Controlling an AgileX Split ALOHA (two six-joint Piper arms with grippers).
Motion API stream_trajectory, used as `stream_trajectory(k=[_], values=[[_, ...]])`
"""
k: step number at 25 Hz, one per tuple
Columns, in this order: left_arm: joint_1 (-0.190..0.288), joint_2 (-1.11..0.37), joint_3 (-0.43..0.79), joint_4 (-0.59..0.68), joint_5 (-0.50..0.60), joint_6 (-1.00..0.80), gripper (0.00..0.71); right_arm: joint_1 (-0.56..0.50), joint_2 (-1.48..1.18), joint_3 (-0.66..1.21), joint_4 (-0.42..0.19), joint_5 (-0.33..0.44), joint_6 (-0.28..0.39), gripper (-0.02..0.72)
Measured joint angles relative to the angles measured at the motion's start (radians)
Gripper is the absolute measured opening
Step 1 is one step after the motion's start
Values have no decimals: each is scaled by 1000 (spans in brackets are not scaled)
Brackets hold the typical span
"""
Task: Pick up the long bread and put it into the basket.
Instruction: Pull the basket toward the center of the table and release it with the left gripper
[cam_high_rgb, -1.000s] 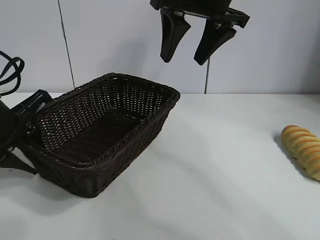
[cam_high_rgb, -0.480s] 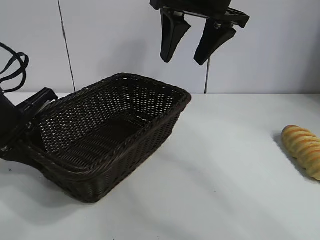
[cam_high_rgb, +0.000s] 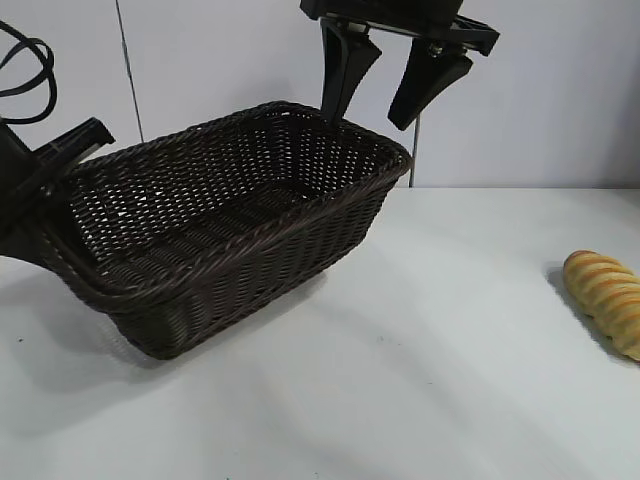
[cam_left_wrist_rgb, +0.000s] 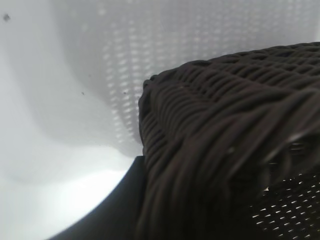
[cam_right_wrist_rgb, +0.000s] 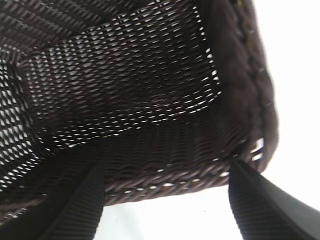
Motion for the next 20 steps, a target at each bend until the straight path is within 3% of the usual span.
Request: stream_trajectory(k=[5, 12, 20], values=[[0, 57, -148, 73, 110, 110, 108, 0, 0, 0, 1, 0, 0, 508], [-28, 118, -262, 75, 212, 235, 108, 0, 0, 0, 27, 1, 1, 508], [-63, 237, -378, 74, 249, 271, 108, 0, 0, 0, 30, 1, 1, 508]])
